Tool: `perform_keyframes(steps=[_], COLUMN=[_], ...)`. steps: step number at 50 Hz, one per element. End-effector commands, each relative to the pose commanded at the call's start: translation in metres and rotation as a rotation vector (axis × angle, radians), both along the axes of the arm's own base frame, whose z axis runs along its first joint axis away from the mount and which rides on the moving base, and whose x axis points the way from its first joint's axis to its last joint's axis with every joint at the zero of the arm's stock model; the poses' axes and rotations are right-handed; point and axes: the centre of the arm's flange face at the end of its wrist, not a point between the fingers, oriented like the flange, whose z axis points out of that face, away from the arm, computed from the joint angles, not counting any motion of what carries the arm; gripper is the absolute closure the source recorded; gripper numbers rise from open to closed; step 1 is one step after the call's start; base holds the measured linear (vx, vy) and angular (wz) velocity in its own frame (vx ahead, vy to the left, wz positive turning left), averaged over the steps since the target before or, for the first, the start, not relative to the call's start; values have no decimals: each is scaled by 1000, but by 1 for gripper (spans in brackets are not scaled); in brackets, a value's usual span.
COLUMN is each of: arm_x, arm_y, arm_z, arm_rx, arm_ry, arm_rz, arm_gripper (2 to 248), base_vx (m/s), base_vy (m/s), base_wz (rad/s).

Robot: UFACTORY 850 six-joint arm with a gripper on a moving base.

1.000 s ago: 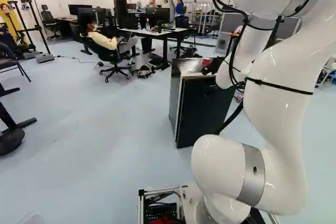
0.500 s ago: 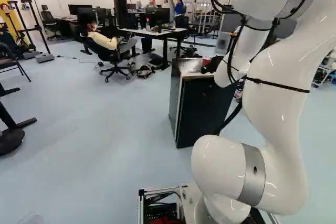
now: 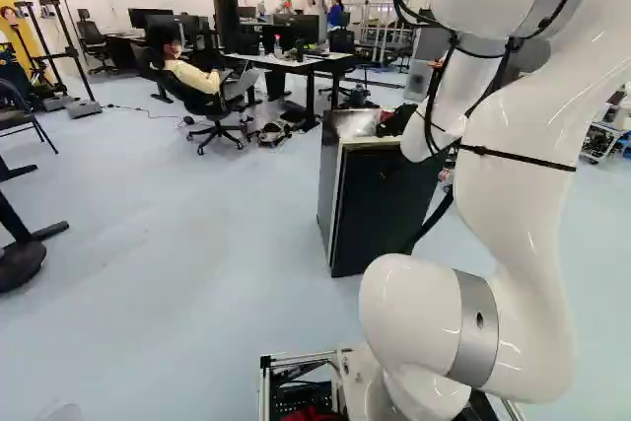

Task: Grab a drink from the fridge

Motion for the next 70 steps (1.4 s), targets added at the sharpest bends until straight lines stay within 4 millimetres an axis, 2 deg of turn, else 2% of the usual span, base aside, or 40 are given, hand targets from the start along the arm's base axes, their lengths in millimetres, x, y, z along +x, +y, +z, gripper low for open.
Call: perform_keyframes(steps=[26, 45, 54, 70], arm_x=[9, 8, -2, -31], arm_y=[-1, 0, 3, 15], arm_z=[-1, -1, 0, 2], arm_rx=[-3, -2, 1, 10], arm_ry=[-5, -4, 2, 17], arm_rz=[7, 7, 4, -4], arm_gripper=[3, 3, 3, 3], base_vx=[0, 0, 0, 0], base_vy=[0, 0, 0, 0], base_wz=[0, 0, 0, 0])
